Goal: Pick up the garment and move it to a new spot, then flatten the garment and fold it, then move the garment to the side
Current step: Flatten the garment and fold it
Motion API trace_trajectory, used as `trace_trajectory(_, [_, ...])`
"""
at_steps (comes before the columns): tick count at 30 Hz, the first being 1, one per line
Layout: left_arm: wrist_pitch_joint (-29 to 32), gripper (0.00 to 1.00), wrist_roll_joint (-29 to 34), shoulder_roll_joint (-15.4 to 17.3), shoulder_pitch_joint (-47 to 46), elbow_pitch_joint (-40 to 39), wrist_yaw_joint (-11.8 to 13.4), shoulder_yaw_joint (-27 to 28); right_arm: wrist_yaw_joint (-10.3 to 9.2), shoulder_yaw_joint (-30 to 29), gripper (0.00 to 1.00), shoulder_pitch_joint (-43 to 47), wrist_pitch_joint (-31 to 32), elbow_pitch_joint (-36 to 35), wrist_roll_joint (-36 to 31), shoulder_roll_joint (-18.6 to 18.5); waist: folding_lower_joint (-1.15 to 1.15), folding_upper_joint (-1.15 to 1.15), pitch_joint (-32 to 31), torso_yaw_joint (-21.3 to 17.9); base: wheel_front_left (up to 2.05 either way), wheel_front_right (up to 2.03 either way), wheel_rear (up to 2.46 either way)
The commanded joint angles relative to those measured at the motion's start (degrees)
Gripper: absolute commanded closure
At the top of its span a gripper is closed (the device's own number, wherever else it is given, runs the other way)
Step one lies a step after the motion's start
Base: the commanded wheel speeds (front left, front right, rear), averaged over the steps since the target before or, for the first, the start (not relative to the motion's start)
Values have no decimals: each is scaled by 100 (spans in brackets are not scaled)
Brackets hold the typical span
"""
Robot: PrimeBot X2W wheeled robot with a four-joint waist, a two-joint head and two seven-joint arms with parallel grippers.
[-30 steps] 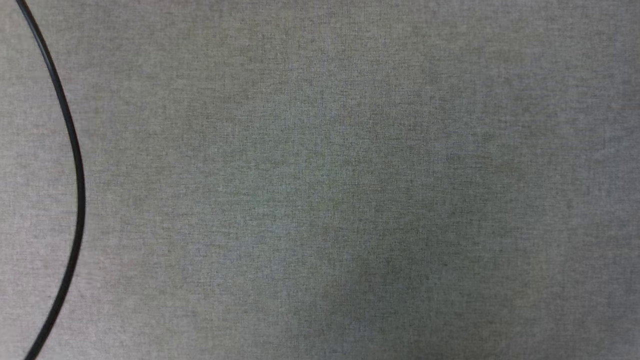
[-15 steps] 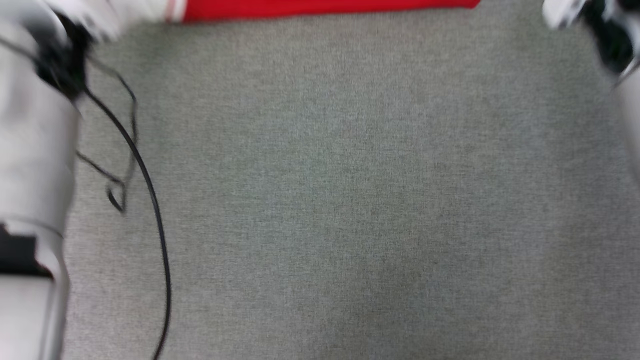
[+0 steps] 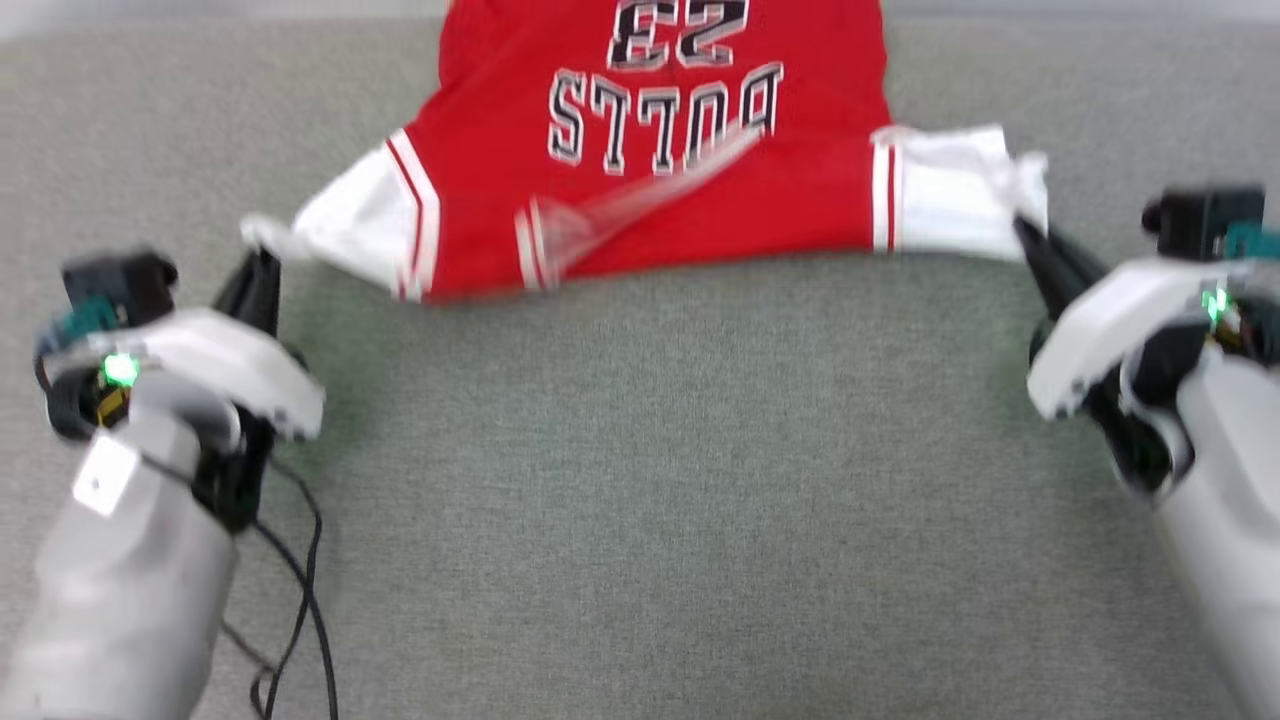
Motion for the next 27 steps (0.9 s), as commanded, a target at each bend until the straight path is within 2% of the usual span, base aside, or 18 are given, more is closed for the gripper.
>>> trace_trajectory(1, [-30, 100, 39, 56, 358, -178, 67, 4, -8, -71, 100, 365, -23, -118, 59, -69, 2, 0, -351, 3, 0, 0, 0])
trace_trajectory(5, [-28, 100, 10, 152, 1188, -645, 263, 2, -8, -290, 100, 1121, 53, -421, 110, -78, 2, 0, -691, 1, 0, 0, 0])
trace_trajectory(12, [344, 100, -188, 327, 2548, -1697, 745, 39, -8, -965, 100, 2553, 270, -1109, 57, 61, 2, 0, -1196, 55, 0, 0, 0])
trace_trajectory(21, [1134, 100, -398, 807, 4141, -3236, 1612, 169, -8, -1942, 100, 4391, 1057, -2392, -361, 640, 2, 0, -1585, 97, 0, 0, 0])
trace_trajectory(27, [1447, 100, -532, 957, 4977, -3979, 2007, 188, -9, -2573, 100, 5412, 1671, -3269, -740, 1150, 2, 0, -1704, 126, 0, 0, 0])
